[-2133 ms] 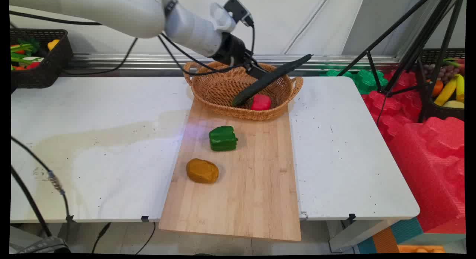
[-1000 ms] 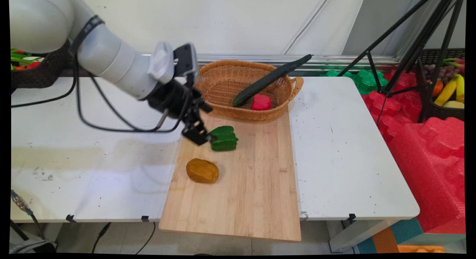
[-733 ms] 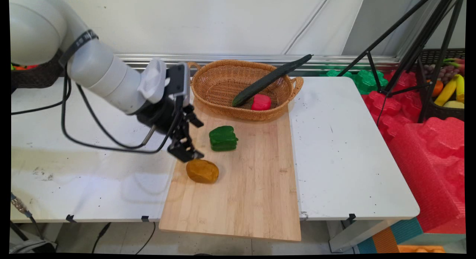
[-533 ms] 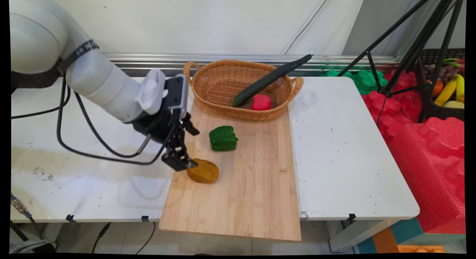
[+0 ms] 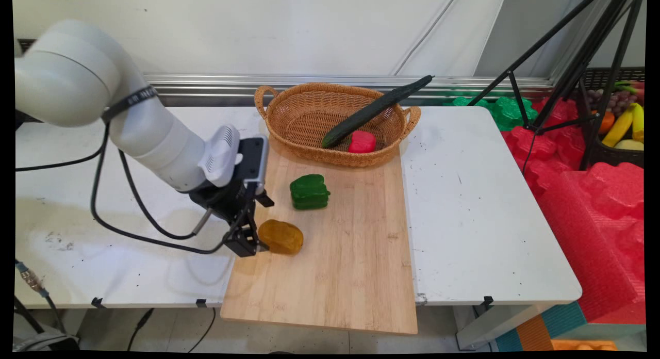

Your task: Pick up the potato from the cutting board, then place the picked object in the vegetable basket

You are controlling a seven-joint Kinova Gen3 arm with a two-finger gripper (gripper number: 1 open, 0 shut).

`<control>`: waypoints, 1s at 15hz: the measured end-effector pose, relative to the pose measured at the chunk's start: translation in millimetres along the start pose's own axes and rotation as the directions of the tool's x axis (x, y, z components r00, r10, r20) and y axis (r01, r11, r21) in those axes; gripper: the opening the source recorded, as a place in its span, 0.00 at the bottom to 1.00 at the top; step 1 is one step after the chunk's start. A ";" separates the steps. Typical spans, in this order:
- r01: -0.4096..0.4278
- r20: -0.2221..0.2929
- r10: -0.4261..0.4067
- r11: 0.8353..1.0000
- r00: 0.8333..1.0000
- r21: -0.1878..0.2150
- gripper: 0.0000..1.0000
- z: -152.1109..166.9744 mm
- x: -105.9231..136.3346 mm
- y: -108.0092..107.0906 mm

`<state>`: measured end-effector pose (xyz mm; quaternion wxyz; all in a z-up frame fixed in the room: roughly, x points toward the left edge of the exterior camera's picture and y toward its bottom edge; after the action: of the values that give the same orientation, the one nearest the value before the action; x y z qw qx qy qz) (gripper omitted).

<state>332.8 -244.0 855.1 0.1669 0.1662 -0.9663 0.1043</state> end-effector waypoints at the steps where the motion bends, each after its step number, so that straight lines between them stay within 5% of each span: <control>1: -0.003 0.006 0.003 1.000 1.000 -0.002 1.00 3.3 1.1 0.6; 9: -0.039 0.031 0.039 0.999 0.999 -0.016 1.00 39.6 21.1 -0.4; 10: -0.044 0.035 0.044 0.999 0.998 -0.017 0.00 42.9 22.1 -0.6; 15: -0.073 0.044 0.074 0.997 0.996 -0.019 0.00 49.9 22.0 0.7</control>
<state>298.6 -262.4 816.9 0.1428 0.1312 -0.9761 0.0982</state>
